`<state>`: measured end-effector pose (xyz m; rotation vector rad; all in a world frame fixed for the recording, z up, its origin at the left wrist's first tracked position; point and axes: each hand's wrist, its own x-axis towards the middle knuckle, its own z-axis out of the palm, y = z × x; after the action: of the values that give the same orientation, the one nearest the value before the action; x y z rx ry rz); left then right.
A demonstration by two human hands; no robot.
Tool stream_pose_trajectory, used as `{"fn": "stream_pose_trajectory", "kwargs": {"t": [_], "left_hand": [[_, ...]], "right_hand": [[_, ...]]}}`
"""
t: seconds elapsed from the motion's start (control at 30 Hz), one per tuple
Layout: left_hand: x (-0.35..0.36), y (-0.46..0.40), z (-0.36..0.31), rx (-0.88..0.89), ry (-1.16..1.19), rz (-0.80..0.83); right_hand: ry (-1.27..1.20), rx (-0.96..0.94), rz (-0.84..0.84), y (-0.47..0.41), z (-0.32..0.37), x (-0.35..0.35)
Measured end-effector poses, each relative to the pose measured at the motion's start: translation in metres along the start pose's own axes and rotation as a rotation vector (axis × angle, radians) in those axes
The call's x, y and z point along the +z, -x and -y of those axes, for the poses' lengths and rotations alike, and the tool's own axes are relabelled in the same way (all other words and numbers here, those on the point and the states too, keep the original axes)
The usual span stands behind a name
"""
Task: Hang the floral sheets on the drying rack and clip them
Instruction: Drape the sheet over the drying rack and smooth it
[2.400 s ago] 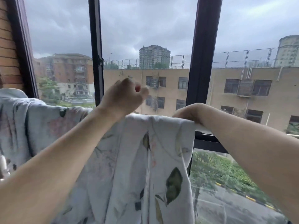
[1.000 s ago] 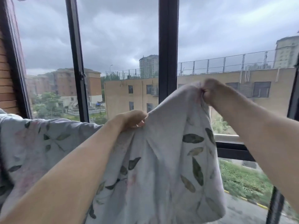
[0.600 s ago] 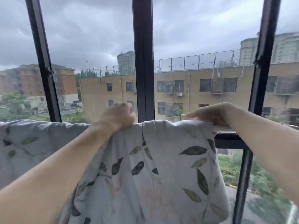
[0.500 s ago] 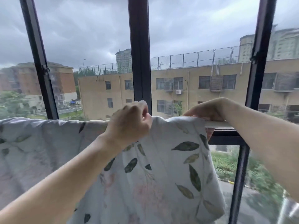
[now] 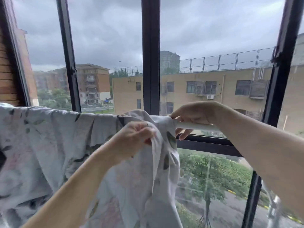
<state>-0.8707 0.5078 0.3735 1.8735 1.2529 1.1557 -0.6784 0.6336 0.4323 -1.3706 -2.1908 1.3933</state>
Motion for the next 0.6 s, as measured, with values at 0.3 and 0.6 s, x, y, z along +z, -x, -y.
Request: {"fn": "stream_pose_trajectory", "kwargs": {"t": [0.3,0.6], "left_hand": [[0.006,-0.147,-0.107,0.183,-0.085,-0.244],[0.052,-0.201,-0.098,-0.028,-0.107,-0.010]], "right_hand": [[-0.449,-0.337,-0.022,0.031,-0.031,-0.029],[-0.538,-0.415,0.056,0.050,-0.042,-0.035]]}}
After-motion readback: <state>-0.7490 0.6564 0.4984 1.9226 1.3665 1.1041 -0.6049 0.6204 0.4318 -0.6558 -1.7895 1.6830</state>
